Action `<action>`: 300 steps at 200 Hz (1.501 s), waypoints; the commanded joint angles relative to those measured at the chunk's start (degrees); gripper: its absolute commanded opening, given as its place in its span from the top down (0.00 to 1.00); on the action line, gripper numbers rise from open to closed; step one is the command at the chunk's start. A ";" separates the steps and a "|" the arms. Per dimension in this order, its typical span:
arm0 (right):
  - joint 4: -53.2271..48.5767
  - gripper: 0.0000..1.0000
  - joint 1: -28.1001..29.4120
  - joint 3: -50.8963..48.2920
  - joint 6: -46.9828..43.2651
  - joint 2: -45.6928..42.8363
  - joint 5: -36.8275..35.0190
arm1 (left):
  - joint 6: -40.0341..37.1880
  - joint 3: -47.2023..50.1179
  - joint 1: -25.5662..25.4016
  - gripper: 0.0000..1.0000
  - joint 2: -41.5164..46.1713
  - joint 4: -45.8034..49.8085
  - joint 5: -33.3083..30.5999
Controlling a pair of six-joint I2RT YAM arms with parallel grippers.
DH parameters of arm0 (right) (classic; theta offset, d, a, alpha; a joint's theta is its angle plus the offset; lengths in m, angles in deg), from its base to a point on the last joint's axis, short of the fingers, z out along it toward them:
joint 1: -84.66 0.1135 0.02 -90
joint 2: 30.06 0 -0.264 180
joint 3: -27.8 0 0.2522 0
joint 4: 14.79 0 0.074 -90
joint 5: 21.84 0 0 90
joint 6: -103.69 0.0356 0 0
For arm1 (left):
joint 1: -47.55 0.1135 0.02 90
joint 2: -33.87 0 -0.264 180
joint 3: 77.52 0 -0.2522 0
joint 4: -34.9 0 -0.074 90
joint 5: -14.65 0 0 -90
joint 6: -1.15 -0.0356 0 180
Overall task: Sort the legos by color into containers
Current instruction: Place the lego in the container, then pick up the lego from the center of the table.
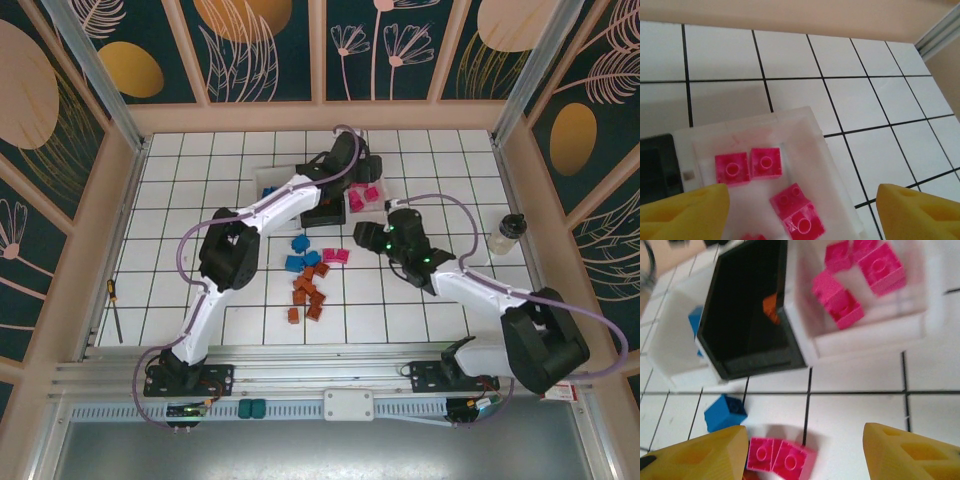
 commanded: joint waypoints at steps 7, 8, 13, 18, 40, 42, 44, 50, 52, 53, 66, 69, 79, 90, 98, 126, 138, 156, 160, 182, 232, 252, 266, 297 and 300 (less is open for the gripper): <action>2.35 0.37 3.23 0.52 1.24 4.99 1.40 | 0.24 5.15 0.02 0.05 9.77 -3.57 1.63; 2.41 0.37 3.30 0.55 1.33 5.22 1.40 | 0.28 5.66 0.02 0.05 10.19 -3.66 1.68; 2.83 0.37 3.52 0.57 1.77 6.14 1.39 | 0.31 8.11 0.01 0.02 12.50 -5.00 1.73; 3.21 0.37 3.82 0.61 2.25 6.89 1.47 | 0.36 11.04 0.01 0.02 14.93 -6.46 1.94; 5.22 0.37 4.84 0.65 3.84 9.97 1.24 | 1.27 26.45 0.08 0.02 26.71 -13.04 2.12; 5.48 0.37 4.93 0.66 3.93 10.26 1.33 | 1.41 28.20 0.10 0.01 27.84 -13.62 2.09; 5.70 0.37 4.99 0.70 4.00 10.49 1.38 | 1.56 29.74 0.04 0.01 28.90 -14.16 2.06; 6.16 0.38 5.06 0.82 4.21 11.35 1.55 | 2.01 34.39 0.04 0.02 32.22 -15.71 1.72; 6.18 0.38 5.18 0.87 4.33 11.68 1.56 | 2.10 35.96 0.09 0.02 33.33 -16.24 1.55; 6.30 0.38 5.27 0.94 4.45 11.97 1.57 | 2.17 36.75 0.05 0.01 33.88 -16.51 1.51; 6.67 0.39 5.56 1.47 4.79 13.48 1.59 | 3.23 46.01 0.05 0.01 41.20 -18.91 0.28; 6.68 0.40 5.65 1.65 4.84 13.86 1.39 | 3.43 47.93 0.02 0.02 42.75 -19.04 0.10; 6.68 0.40 5.70 2.01 4.93 15.06 1.22 | 4.19 54.52 0.02 0.01 46.99 -19.45 -1.14; 7.06 0.41 5.90 2.30 5.01 16.17 1.29 | 5.10 60.31 0.02 0.01 51.75 -19.35 -2.32; 7.29 0.41 6.00 2.41 5.13 16.92 1.60 | 5.70 64.47 0.02 0.01 55.21 -19.34 -2.92; 6.46 0.45 6.54 3.55 5.26 19.33 0.80 | 8.23 76.36 0.01 0.02 65.74 -17.88 -5.65; 5.11 0.50 6.55 3.65 5.58 19.61 -0.34 | 9.29 79.76 0.02 0.01 69.15 -16.43 -6.51; 3.27 0.55 6.36 2.82 5.81 18.66 -2.78 | 10.45 83.17 0.02 0.01 73.37 -14.17 -7.29; 2.86 0.56 6.34 2.52 5.87 18.31 -3.29 | 10.51 83.74 0.02 0.02 74.15 -13.78 -7.47; 0.26 0.58 5.29 0.32 6.16 15.44 -5.41 | 11.52 86.63 0.02 0.01 77.40 -12.51 -7.89; -0.34 0.40 5.74 -0.28 4.29 9.09 -4.75 | 11.92 88.96 0.02 0.02 79.78 -11.32 -8.63; -1.22 0.35 6.89 2.50 4.03 11.68 -5.24 | 11.71 88.74 0.07 0.01 79.55 -11.57 -8.23; -3.19 0.35 6.76 4.27 4.85 14.97 -6.31 | 11.91 88.47 0.01 0.01 79.09 -11.19 -8.20; -4.87 0.36 6.97 4.49 6.47 17.54 -9.78 | 12.09 88.47 0.01 0.01 78.97 -10.09 -9.34; -4.85 0.37 6.93 4.40 6.40 17.49 -9.98 | 12.05 88.51 0.08 0.02 79.06 -10.09 -9.48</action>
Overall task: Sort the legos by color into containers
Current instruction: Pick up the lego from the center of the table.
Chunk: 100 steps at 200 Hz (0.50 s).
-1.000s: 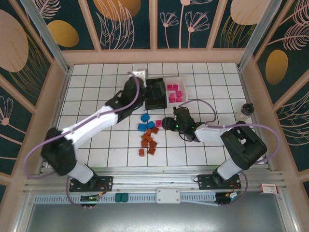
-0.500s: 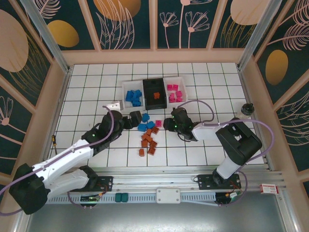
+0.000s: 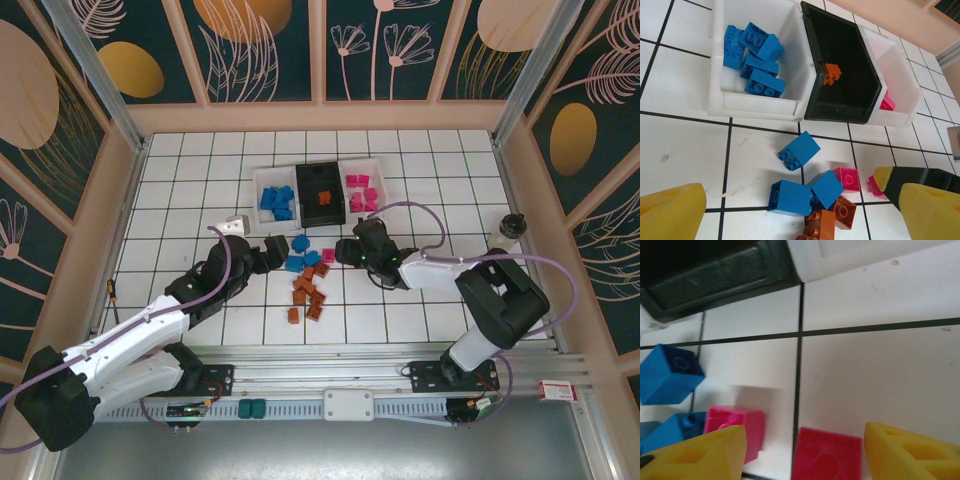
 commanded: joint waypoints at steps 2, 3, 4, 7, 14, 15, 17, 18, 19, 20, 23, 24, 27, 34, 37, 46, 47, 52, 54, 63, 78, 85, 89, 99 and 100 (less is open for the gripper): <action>-3.48 0.37 0.32 0.10 1.48 1.42 -4.66 | 0.69 0.28 -0.12 0.01 0.17 1.67 -1.97; -3.48 0.37 0.29 0.08 1.47 1.42 -4.84 | 0.71 0.39 -0.13 0.01 0.22 1.67 -2.02; -3.47 0.37 0.28 0.03 1.47 1.42 -5.01 | 0.72 0.40 -0.13 0.01 0.29 1.63 -2.04; -3.56 0.37 0.34 -0.02 1.39 1.37 -5.30 | 0.70 0.49 -0.14 0.01 0.39 1.54 -2.06; -3.86 0.37 0.35 0.05 1.08 1.66 -5.90 | 0.82 0.80 -0.14 0.02 0.61 1.41 -2.13; -3.84 0.37 0.35 0.06 1.01 1.76 -5.98 | 0.82 0.83 -0.14 0.01 0.61 1.41 -2.14; -4.00 0.38 0.29 0.13 0.85 1.88 -6.04 | 0.86 0.85 -0.14 0.01 0.62 1.36 -2.15; -4.05 0.38 0.32 0.19 0.80 1.95 -6.10 | 0.84 0.89 -0.14 0.02 0.62 1.36 -2.20; -4.07 0.38 0.34 0.26 0.74 2.04 -6.17 | 0.83 0.92 -0.14 0.02 0.62 1.33 -2.22; -4.17 0.38 0.35 0.29 0.71 2.08 -6.25 | 0.82 0.93 -0.14 0.02 0.62 1.33 -2.19; -4.36 0.38 0.34 0.47 0.47 2.31 -6.38 | 0.82 1.02 -0.08 0.02 0.62 1.28 -2.19; -4.40 0.38 0.35 0.49 0.40 2.39 -6.44 | 0.86 1.02 -0.11 0.01 0.62 1.25 -2.22; -4.51 0.39 0.37 0.62 0.15 2.71 -6.60 | 0.83 1.11 -0.13 0.01 0.62 1.17 -2.24; -4.48 0.41 0.35 0.85 -0.22 3.23 -6.57 | 0.85 1.11 -0.14 0.02 0.47 1.19 -2.16; -4.45 0.41 0.35 0.92 -0.39 3.45 -6.50 | 0.82 1.05 -0.14 0.01 0.32 1.17 -2.24; -3.72 0.45 0.38 0.85 -0.77 3.85 -5.91 | 0.81 0.87 -0.11 0.01 -0.03 1.27 -2.30; -3.64 0.45 0.36 0.85 -0.84 3.91 -5.81 | 0.81 0.86 -0.12 0.02 -0.06 1.30 -2.32; -3.28 0.47 0.35 0.82 -1.11 4.01 -5.33 | 0.81 0.79 -0.10 0.01 -0.21 1.39 -2.26; -3.14 0.48 0.35 0.85 -1.20 4.04 -5.15 | 0.81 0.82 -0.13 0.02 -0.25 1.40 -2.27; -3.04 0.49 0.35 0.82 -1.47 3.90 -4.59 | 0.82 0.59 -0.13 0.01 -0.48 1.79 -2.50; -2.86 0.45 0.57 0.69 -2.15 2.78 -3.90 | 0.93 0.43 -0.14 0.01 -0.39 2.51 -3.16; -2.77 0.42 0.74 0.52 -2.59 1.95 -3.54 | 0.92 0.41 -0.06 0.01 -0.27 2.96 -3.53; -2.73 0.40 0.88 0.44 -2.80 1.41 -3.39 | 0.99 0.50 -0.13 0.01 -0.20 3.06 -3.56; -3.26 0.38 1.37 0.50 -3.33 0.43 -3.07 | 0.99 0.67 -0.13 0.01 -0.04 3.27 -3.67; -3.32 0.38 1.43 0.55 -3.39 0.35 -3.07 | 0.99 0.67 -0.13 0.01 -0.02 3.26 -3.66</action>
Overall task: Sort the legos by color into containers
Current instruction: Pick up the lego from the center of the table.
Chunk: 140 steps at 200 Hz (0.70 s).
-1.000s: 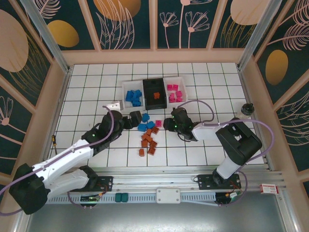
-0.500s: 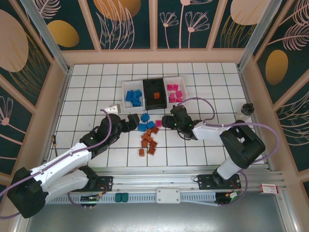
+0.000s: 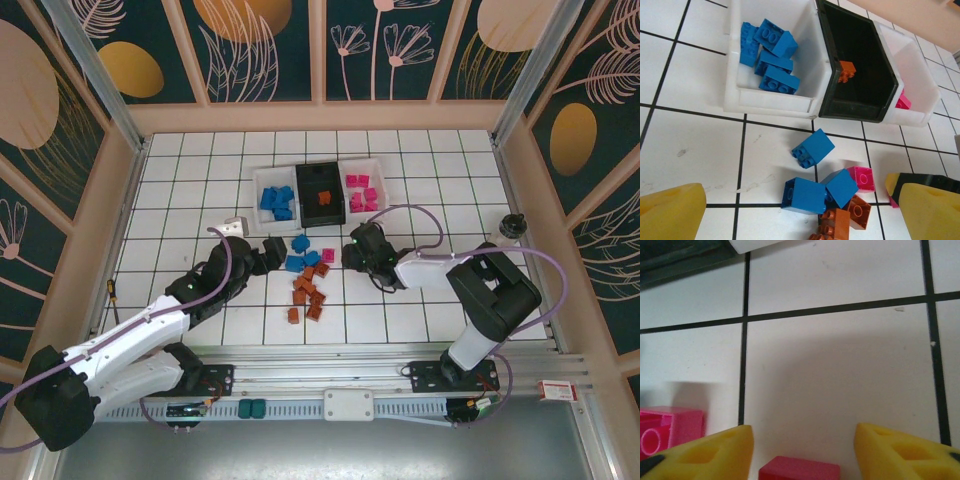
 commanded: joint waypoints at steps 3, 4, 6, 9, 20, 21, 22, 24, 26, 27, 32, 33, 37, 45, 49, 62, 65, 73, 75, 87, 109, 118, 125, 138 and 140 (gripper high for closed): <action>-1.16 0.37 1.13 0.59 -1.72 -1.81 0.96 | 0.95 0.49 -0.14 0.02 0.13 1.66 -1.79; -1.30 0.37 1.16 0.64 -1.77 -1.87 0.94 | 0.95 0.51 -0.14 0.01 0.13 1.65 -1.81; -1.47 0.37 1.36 0.73 -1.89 -1.99 0.86 | 1.01 0.50 -0.14 0.01 0.13 1.64 -1.81; -1.95 0.37 1.63 0.78 -1.97 -2.16 0.68 | 1.03 0.57 -0.14 0.01 0.20 1.68 -1.82; -3.50 0.38 2.32 1.05 -1.99 -1.99 -0.25 | 1.16 0.92 -0.14 0.01 0.18 1.58 -1.70; -3.62 0.39 2.37 1.05 -1.99 -1.92 -0.28 | 1.18 0.90 -0.14 0.01 0.16 1.56 -1.68; -3.72 0.39 2.40 1.01 -1.99 -1.88 -0.29 | 1.20 0.89 -0.14 0.02 0.14 1.55 -1.71; -3.90 0.39 2.42 0.98 -1.93 -1.79 -0.41 | 1.21 0.95 -0.14 0.01 0.14 1.57 -1.74; -4.06 0.40 2.53 0.90 -1.91 -1.66 -0.53 | 1.21 0.96 -0.14 0.01 0.09 1.55 -1.70; -4.11 0.40 2.56 0.89 -1.87 -1.62 -0.55 | 1.21 0.96 -0.14 0.01 0.07 1.59 -1.72; -4.40 0.41 2.49 0.59 -1.62 -1.42 -0.85 | 1.26 1.04 -0.09 0.02 -0.02 1.48 -1.68; -4.37 0.42 2.50 0.47 -1.59 -1.41 -0.88 | 1.28 1.05 -0.07 0.02 -0.03 1.47 -1.67; -4.32 0.42 2.47 0.11 -1.45 -1.19 -1.18 | 1.23 1.07 -0.13 0.01 -0.04 1.46 -1.73; -4.26 0.44 2.36 -0.56 -1.25 -0.77 -1.46 | 1.27 1.14 -0.12 0.02 -0.21 1.31 -1.69; -4.25 0.45 2.26 -0.82 -1.16 -0.58 -1.38 | 1.23 1.14 -0.07 0.02 -0.39 1.28 -1.73; -3.95 0.51 2.16 -1.14 -1.12 -0.33 -1.28 | 1.25 0.92 -0.13 0.01 -0.64 1.37 -1.67; -3.79 0.53 2.05 -1.16 -1.19 -0.46 -1.27 | 1.13 0.88 -0.14 0.01 -0.66 1.49 -1.66; -3.36 0.58 1.92 -1.07 -1.54 -1.02 -1.06 | 0.92 0.67 -0.14 0.01 -0.83 1.61 -1.66; -3.35 0.60 1.90 -0.93 -1.66 -1.20 -1.02 | 0.94 0.63 -0.14 0.01 -0.90 1.63 -1.66; -2.81 0.66 1.30 -0.03 -3.06 -2.92 -0.67 | 0.60 0.46 -0.13 0.01 -1.01 1.97 -1.71; -2.97 0.74 -0.42 3.70 -6.74 -6.56 -0.11 | 0.33 0.64 -0.14 0.01 -1.05 2.34 -2.27; -3.41 0.76 -1.85 5.98 -7.80 -7.60 0.36 | 0.41 0.87 -0.10 0.01 -1.04 2.40 -2.24; -3.77 0.77 -3.31 7.67 -8.50 -7.98 0.99 | 0.63 1.17 -0.09 0.01 -0.97 2.43 -2.13; -3.77 0.77 -5.93 10.83 -9.34 -7.72 2.15 | 0.90 1.70 -0.11 0.01 -0.74 2.39 -1.84; -3.65 0.77 -6.37 11.41 -9.50 -7.58 2.22 | 0.93 1.74 -0.13 0.02 -0.74 2.35 -1.79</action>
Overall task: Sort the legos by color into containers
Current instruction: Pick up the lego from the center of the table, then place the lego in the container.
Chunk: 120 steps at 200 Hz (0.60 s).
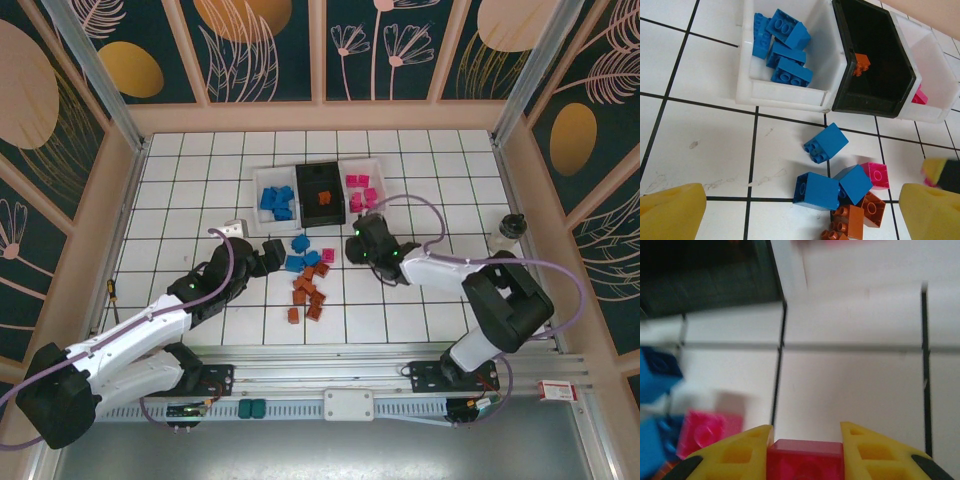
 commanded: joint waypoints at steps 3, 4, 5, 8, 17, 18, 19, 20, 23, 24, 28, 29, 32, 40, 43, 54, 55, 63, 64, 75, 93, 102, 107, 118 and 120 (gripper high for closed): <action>0.96 0.77 -4.51 7.26 -3.76 -2.08 1.31 | 0.65 1.53 -0.09 0.01 0.15 1.13 -0.97; 0.96 0.78 -4.64 7.39 -3.80 -1.96 1.34 | 0.66 1.55 -0.12 0.01 0.19 1.11 -0.97; 1.00 0.78 -4.84 7.72 -3.87 -1.85 1.31 | 0.70 1.61 -0.08 0.01 0.22 1.10 -0.98; 1.11 0.77 -5.32 8.27 -4.14 -1.28 1.29 | 0.74 1.71 -0.12 0.01 0.26 1.09 -0.90; 1.30 0.77 -6.19 10.86 -4.78 0.64 1.28 | 0.84 1.99 -0.14 0.01 0.33 1.11 -0.63; 1.30 0.78 -6.19 11.21 -4.89 0.90 1.28 | 0.88 2.01 -0.14 0.01 0.33 1.15 -0.58; 1.35 0.78 -6.23 11.38 -4.94 1.16 1.28 | 0.86 2.02 -0.14 0.01 0.33 1.12 -0.52; 1.37 0.78 -6.21 11.65 -5.01 1.42 1.33 | 0.85 2.02 -0.14 0.01 0.33 1.10 -0.44; 1.39 0.78 -6.24 12.57 -5.18 2.18 1.34 | 0.87 2.10 -0.08 0.01 0.28 1.09 -0.22; 1.43 0.78 -6.21 12.86 -5.26 2.46 1.40 | 0.86 2.10 -0.11 0.01 0.30 1.09 -0.21; 1.58 0.77 -7.83 14.11 -5.51 3.74 1.65 | 0.80 2.15 -0.14 0.01 0.33 1.14 0.00; 1.66 0.77 -8.02 14.33 -5.61 4.08 1.68 | 0.77 2.18 -0.14 0.01 0.33 1.16 0.08; 1.71 0.77 -8.41 15.40 -5.75 4.93 1.84 | 0.69 2.20 -0.14 0.01 0.26 1.18 0.19; 1.67 0.78 -9.17 17.84 -6.02 7.62 1.90 | 0.58 2.25 -0.13 0.01 0.24 1.41 0.72; 1.57 0.77 -9.47 18.87 -6.10 8.60 1.95 | 0.57 2.28 -0.06 0.02 0.24 1.50 0.85; 1.16 0.77 -10.46 22.45 -6.44 12.15 2.21 | 0.46 2.36 -0.13 0.01 0.06 1.84 1.63; 1.15 0.77 -10.52 22.94 -6.46 12.41 2.23 | 0.43 2.37 -0.13 0.01 0.06 1.86 1.68; 0.52 0.76 -11.19 25.59 -6.49 14.85 2.01 | 0.24 2.54 -0.13 0.01 -0.13 2.01 2.56; 0.47 0.76 -11.23 25.74 -6.49 15.17 2.00 | 0.23 2.54 -0.14 0.01 -0.16 2.04 2.63; -0.46 0.72 -11.88 28.83 -6.42 17.95 1.99 | 0.01 3.04 -0.05 0.01 -0.31 2.10 4.25; -1.58 0.52 -13.13 32.93 -5.86 20.96 3.51 | -0.29 4.14 -0.13 0.01 -0.84 2.06 7.63; -1.81 0.44 -13.30 34.21 -5.74 21.51 4.61 | -0.13 4.88 -0.13 0.02 -1.07 2.08 9.31; -1.89 0.41 -13.33 34.86 -5.79 21.51 4.94 | -0.14 5.29 -0.21 0.02 -1.23 2.15 10.09; -1.92 0.39 -13.19 35.37 -6.12 20.92 5.23 | 0.19 6.00 -0.89 0.03 -1.34 2.44 11.47; -1.92 0.39 -13.14 35.38 -6.11 20.65 5.30 | 0.21 6.09 -1.12 0.03 -1.34 2.59 11.62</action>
